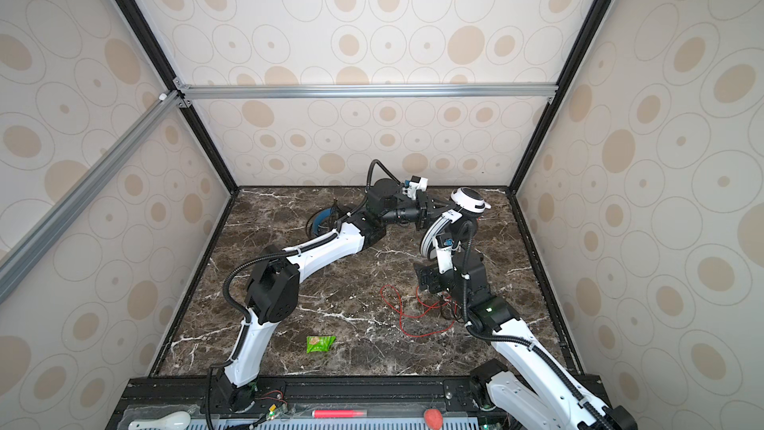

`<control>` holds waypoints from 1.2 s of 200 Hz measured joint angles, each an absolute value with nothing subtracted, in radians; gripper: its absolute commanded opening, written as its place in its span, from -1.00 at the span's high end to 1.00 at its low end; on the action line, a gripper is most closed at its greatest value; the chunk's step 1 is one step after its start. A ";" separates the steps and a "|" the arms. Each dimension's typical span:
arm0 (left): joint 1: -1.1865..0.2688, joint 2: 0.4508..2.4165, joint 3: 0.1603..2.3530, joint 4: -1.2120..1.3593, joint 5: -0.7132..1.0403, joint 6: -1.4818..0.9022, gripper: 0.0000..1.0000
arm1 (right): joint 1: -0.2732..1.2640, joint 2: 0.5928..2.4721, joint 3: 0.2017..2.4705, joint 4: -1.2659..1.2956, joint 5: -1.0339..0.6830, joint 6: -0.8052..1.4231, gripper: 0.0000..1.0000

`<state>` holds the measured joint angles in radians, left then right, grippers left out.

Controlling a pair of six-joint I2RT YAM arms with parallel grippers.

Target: Wrap the headphones

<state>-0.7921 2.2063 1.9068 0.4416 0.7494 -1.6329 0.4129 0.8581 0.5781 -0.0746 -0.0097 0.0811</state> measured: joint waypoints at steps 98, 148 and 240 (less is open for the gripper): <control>-0.792 2.184 1.771 0.513 0.737 -1.687 0.88 | 0.437 0.928 0.636 -0.013 -0.037 0.060 0.62; -0.783 2.153 1.721 0.584 0.732 -1.692 -0.36 | 0.451 0.927 0.652 -0.075 -0.020 0.093 1.00; -0.629 1.786 1.240 0.601 0.636 -1.473 -0.96 | 0.455 1.215 1.103 -0.590 0.188 0.377 1.00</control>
